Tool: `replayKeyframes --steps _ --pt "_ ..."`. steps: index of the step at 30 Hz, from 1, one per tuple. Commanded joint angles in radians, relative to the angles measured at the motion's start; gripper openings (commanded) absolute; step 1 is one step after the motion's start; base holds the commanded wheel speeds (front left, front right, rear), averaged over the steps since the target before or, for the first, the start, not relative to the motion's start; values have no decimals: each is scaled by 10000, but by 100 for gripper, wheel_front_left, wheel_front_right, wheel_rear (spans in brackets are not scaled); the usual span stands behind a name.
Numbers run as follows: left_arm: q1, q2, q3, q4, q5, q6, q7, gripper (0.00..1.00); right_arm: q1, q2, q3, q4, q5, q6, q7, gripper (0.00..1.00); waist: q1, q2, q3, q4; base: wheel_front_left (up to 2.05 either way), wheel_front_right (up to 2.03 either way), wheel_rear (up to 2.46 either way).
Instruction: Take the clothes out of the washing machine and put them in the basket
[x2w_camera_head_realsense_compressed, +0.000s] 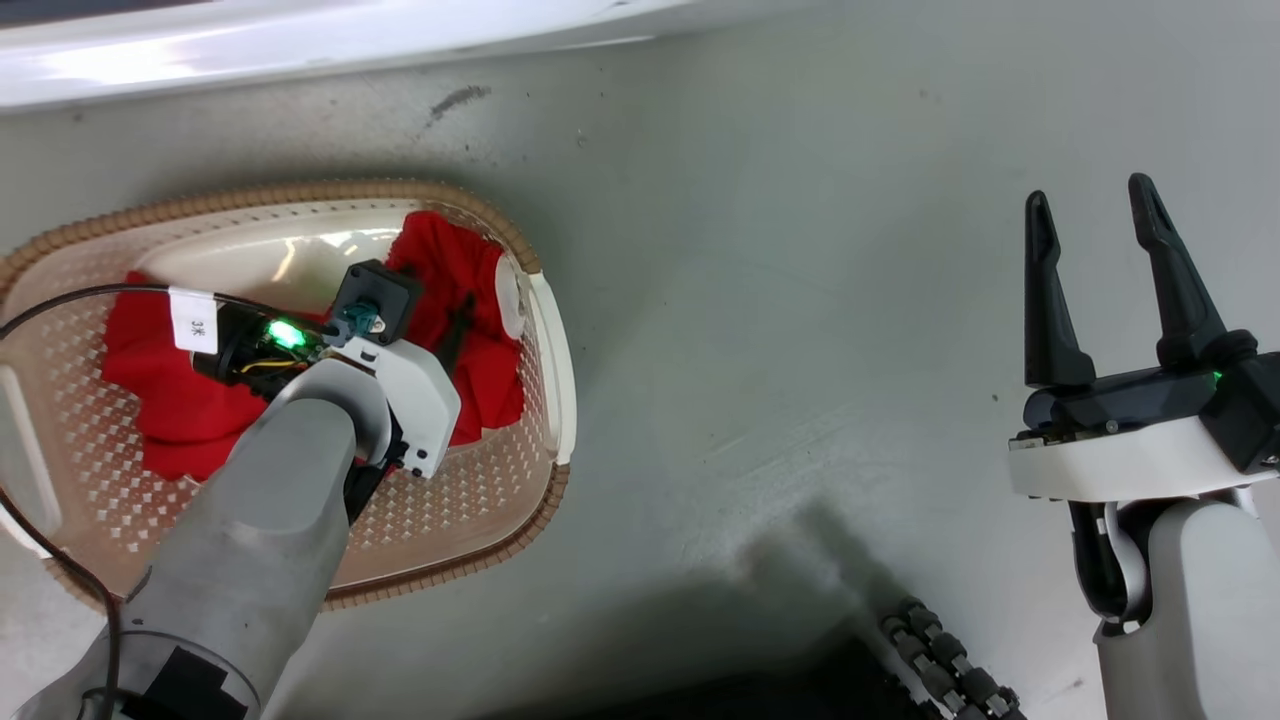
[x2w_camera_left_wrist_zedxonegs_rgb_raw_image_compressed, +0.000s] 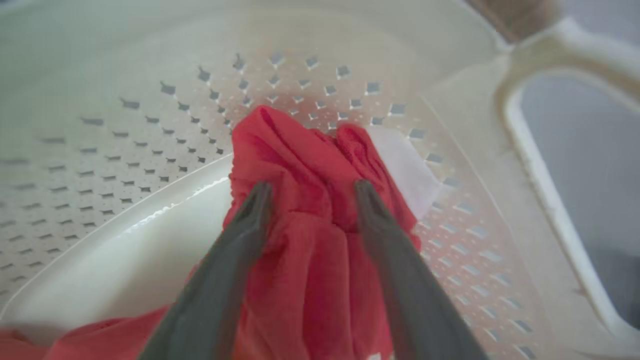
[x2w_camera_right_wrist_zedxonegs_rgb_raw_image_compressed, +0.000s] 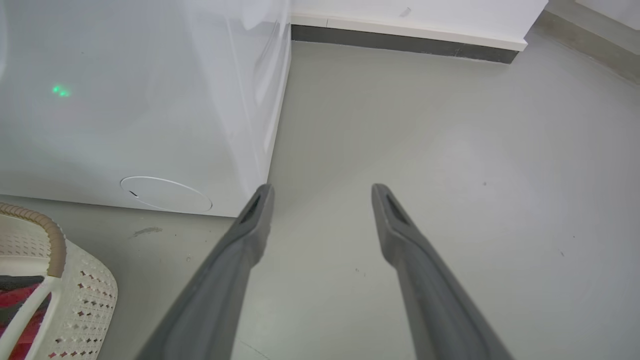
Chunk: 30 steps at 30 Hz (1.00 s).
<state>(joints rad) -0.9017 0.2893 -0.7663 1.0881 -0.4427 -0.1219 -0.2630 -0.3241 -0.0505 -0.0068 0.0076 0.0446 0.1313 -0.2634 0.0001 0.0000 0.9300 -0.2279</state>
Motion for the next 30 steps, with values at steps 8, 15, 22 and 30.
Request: replayKeyframes --steps 8,15,22,30 --pt "747 -82 732 -1176 198 -4 -25 100 -121 4 -257 290 -287 -11 -21 100 -1 0 -1430 399 0 0 0" --pt "1654 -221 1683 -2637 613 15 -25 100 148 1 -490 627 -696 -11 -20 100 -1 0 -3098 894 0 0 0" --pt "2605 -249 3055 -4268 1017 125 -24 100 575 -1 -983 853 -914 -11 -20 100 -1 0 -4671 1489 0 0 0" --pt "3753 -319 4669 -6074 1513 213 -26 100 1104 -1 -1095 1000 -1039 -11 -20 100 -1 0 -6047 2028 0 0 0"
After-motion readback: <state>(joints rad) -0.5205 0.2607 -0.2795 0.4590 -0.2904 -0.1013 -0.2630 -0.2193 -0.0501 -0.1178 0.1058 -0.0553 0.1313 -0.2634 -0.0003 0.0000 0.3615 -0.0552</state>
